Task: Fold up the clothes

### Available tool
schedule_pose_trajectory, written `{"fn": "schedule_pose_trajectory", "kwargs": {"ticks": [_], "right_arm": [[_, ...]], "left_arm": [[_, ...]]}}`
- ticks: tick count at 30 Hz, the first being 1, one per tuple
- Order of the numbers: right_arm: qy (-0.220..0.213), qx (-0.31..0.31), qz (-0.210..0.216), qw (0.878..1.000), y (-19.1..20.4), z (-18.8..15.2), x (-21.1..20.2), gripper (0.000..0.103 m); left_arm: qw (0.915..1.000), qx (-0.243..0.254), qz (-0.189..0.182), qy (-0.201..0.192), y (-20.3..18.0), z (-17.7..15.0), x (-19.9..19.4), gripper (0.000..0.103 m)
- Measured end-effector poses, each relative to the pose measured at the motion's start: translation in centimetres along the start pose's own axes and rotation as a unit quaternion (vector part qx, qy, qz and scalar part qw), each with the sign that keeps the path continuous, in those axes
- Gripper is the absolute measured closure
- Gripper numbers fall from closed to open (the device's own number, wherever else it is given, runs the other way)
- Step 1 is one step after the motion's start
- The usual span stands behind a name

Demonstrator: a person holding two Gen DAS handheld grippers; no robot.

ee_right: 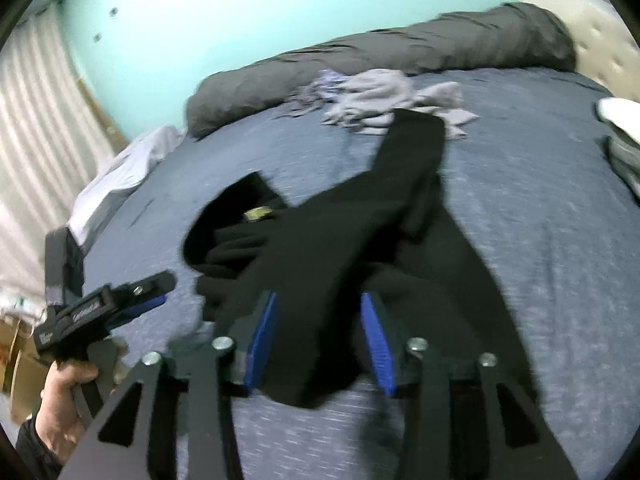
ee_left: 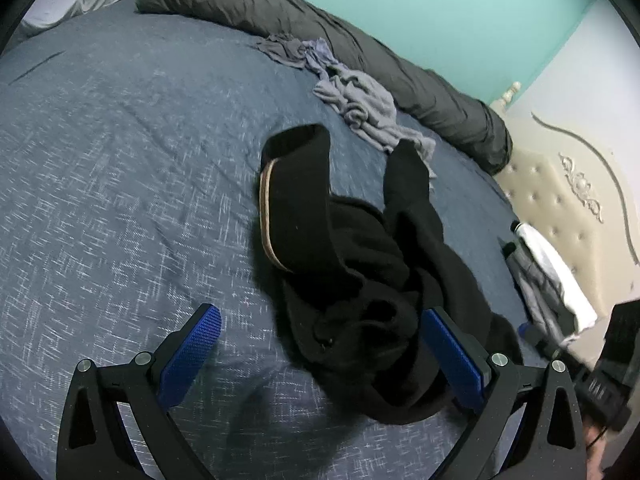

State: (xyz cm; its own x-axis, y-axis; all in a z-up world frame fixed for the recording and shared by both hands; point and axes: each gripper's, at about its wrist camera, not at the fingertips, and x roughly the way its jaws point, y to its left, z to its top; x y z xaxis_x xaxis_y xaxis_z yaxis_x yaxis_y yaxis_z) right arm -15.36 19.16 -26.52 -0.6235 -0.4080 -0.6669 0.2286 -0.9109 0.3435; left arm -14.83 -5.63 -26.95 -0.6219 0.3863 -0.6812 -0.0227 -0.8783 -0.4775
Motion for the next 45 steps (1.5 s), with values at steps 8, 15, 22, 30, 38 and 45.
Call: {"fn": "schedule_pose_trajectory", "kwargs": {"ticks": [8,15,22,30,38,45], "right_arm": [[0.060,0.069,-0.007,0.996,-5.3,6.1,3.3,0.041],[0.129,0.095,0.009,0.987,-5.7,9.7,10.3,0.035],[0.183,0.105,0.003,0.977,-5.5,11.1,16.5,0.035],[0.194,0.076,0.005,0.978,-5.5,10.7,18.0,0.069],[0.134,0.038,0.027,0.990,-4.3,12.2,12.8,0.095],[0.057,0.029,0.037,0.997,-5.2,13.2,2.6,0.096]], "left_arm": [[0.9998,0.017,0.001,0.013,-0.4,-0.5,0.6,0.000],[0.9995,0.029,0.010,0.008,-0.2,-0.4,0.4,0.000],[0.9995,0.026,0.016,0.010,0.6,-0.3,0.3,0.000],[0.9996,0.025,0.013,0.007,0.7,-0.2,0.1,0.000],[0.9995,0.029,0.009,0.008,0.2,-0.1,0.3,0.001],[0.9994,0.032,0.011,0.007,0.0,-0.2,0.2,0.001]]}}
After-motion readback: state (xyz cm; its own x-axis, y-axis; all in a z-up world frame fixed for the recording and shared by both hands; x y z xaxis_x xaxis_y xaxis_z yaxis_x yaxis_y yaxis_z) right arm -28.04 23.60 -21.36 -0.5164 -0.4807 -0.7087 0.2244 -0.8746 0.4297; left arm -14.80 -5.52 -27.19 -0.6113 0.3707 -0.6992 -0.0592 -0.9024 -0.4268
